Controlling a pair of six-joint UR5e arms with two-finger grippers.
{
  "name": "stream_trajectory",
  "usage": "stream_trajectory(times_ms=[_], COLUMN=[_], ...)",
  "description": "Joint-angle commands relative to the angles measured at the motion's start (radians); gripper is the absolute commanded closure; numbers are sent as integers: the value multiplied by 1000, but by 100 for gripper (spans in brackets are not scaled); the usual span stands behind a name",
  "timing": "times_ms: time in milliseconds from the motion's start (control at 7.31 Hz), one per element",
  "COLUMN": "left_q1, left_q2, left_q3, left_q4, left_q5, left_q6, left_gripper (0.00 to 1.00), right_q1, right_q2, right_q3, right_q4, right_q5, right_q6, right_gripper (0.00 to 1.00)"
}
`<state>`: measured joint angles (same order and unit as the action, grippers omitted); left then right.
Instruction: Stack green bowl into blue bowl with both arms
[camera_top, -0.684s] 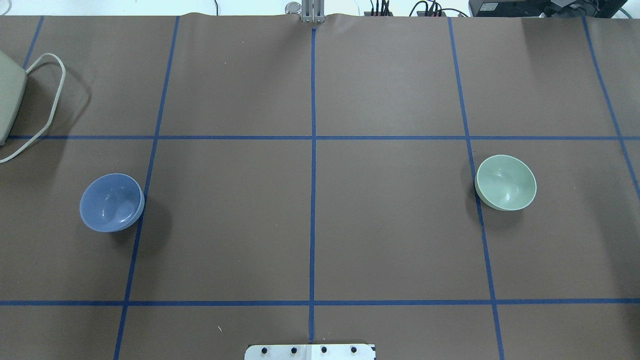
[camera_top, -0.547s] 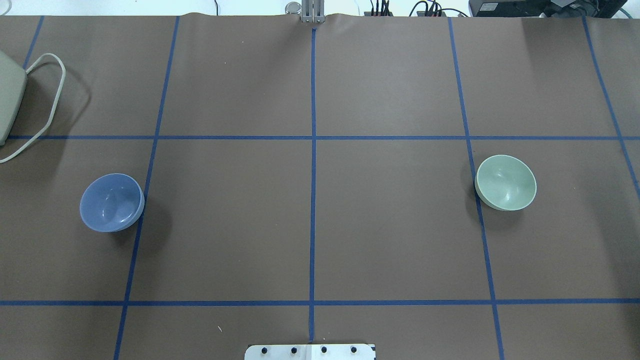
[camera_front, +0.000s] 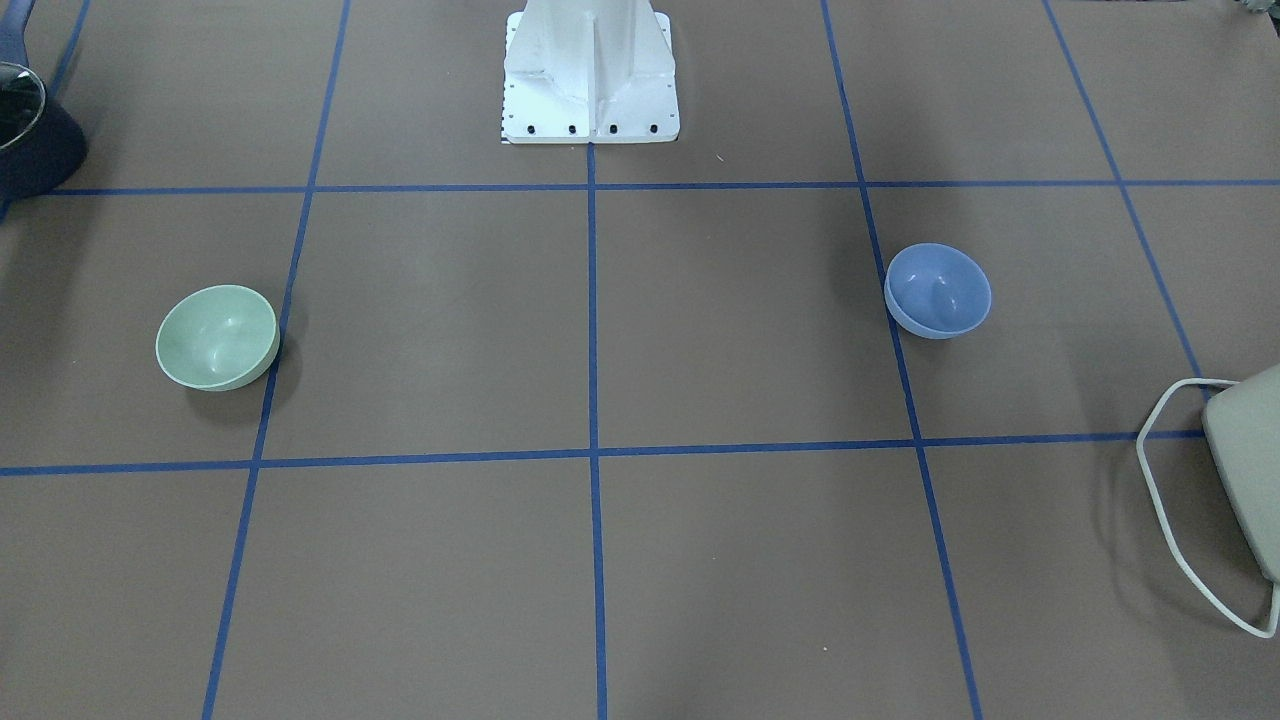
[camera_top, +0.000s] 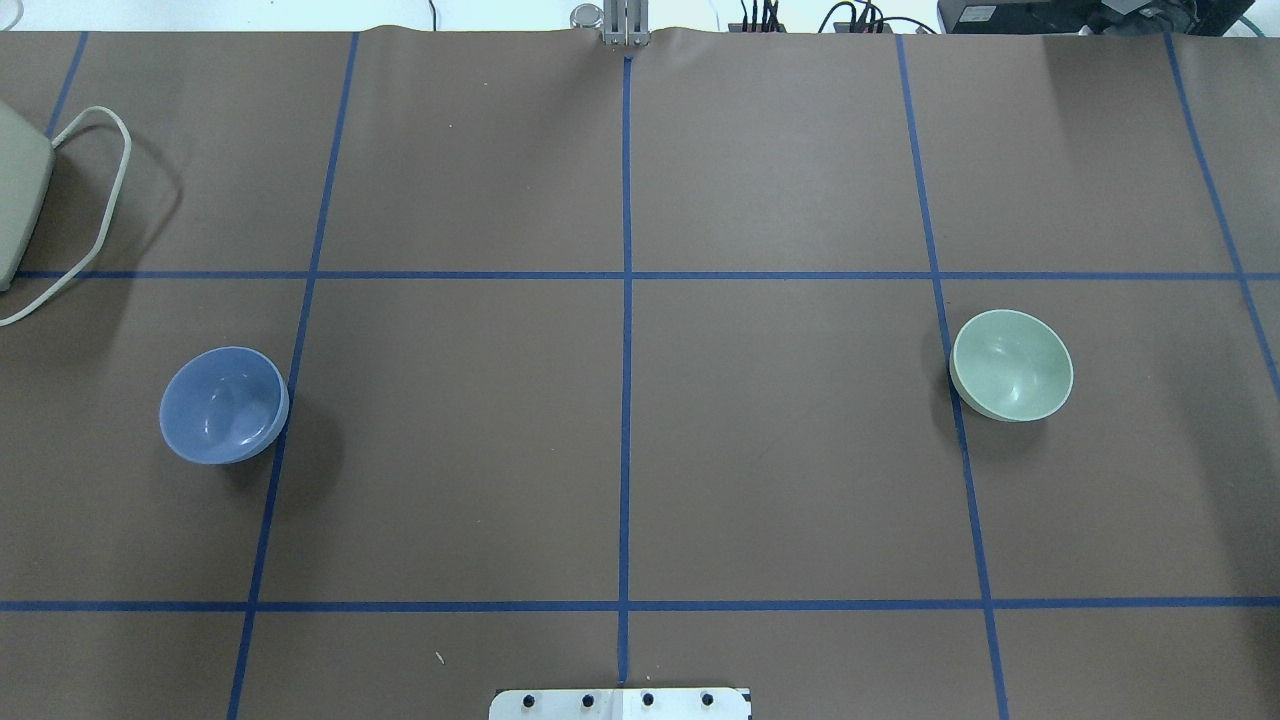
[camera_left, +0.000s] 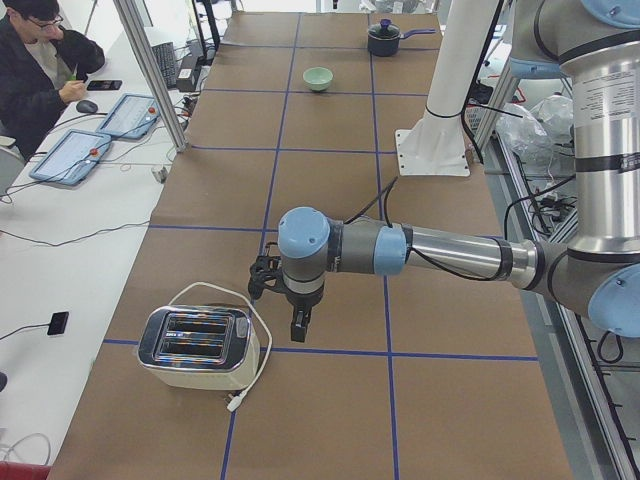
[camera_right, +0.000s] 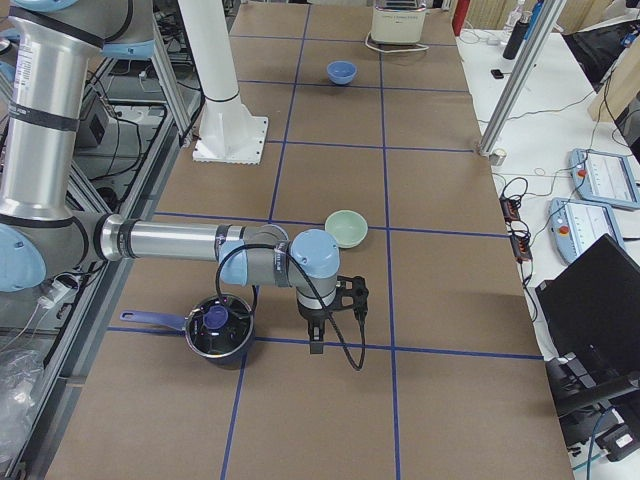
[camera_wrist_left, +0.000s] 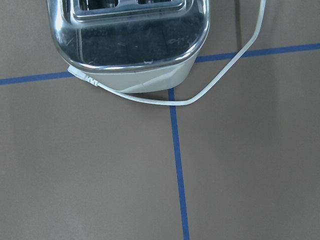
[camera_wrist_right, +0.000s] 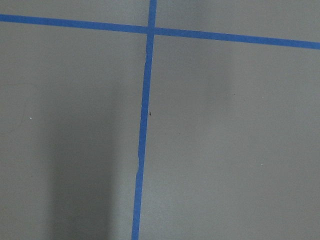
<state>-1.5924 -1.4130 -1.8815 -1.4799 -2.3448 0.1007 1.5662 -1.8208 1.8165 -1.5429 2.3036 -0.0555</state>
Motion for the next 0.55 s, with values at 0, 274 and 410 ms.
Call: stream_trajectory(times_ms=[0,274,410], left_q1=[0,0,0], left_q2=[-30,-87,-90], left_q3=[-16,-15,-1], left_q4=[0,-34,-115], left_q5=[-2,-2,-2], left_q6=[-10,-10,-7], left_gripper=[2,2,2], right_q1=[0,0,0], right_q2=[29,104,106], right_q3=[9,9,-3], right_q4=[3,50,122], right_q5=[26,73,71], right_q6=[-1,0,0], right_gripper=[0,0,0])
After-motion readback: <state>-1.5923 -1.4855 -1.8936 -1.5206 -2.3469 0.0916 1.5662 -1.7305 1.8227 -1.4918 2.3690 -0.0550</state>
